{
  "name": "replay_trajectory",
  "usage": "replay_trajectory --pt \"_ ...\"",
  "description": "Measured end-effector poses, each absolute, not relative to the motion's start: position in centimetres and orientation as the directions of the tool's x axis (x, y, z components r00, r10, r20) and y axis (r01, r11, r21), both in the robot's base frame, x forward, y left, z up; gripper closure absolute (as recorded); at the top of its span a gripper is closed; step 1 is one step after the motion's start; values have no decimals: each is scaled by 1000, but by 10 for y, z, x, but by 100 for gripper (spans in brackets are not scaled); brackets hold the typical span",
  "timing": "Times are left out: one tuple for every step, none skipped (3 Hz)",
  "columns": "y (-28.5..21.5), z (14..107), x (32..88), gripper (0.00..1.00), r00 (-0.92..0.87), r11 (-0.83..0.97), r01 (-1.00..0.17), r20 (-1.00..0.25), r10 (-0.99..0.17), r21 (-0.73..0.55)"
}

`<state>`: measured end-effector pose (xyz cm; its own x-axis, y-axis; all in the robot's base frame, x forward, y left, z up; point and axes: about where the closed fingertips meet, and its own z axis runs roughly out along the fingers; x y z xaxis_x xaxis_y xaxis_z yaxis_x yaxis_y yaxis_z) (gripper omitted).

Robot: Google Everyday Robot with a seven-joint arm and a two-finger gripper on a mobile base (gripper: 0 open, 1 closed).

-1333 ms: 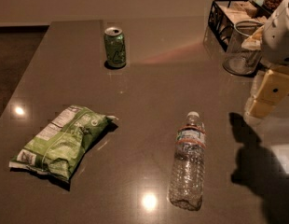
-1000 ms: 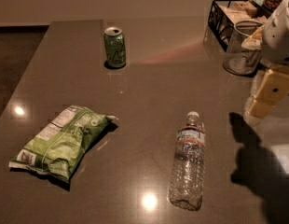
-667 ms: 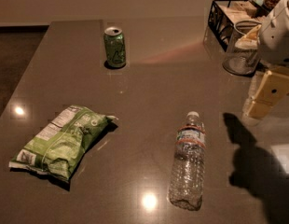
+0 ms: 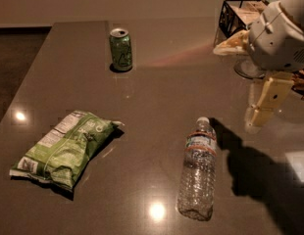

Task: Pick water bottle

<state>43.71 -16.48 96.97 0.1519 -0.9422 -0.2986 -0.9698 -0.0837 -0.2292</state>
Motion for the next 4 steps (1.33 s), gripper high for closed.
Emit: replay_trajectory --pt "-152 954 434 0 300 -249 -948 -304 -904 -197" --pt "-148 935 427 0 386 -360 -922 -292 -875 -139" --pt "-144 916 421 0 443 -430 -896 -246 -862 -108" --pt "-139 896 418 0 468 -459 -884 -201 -860 -93"
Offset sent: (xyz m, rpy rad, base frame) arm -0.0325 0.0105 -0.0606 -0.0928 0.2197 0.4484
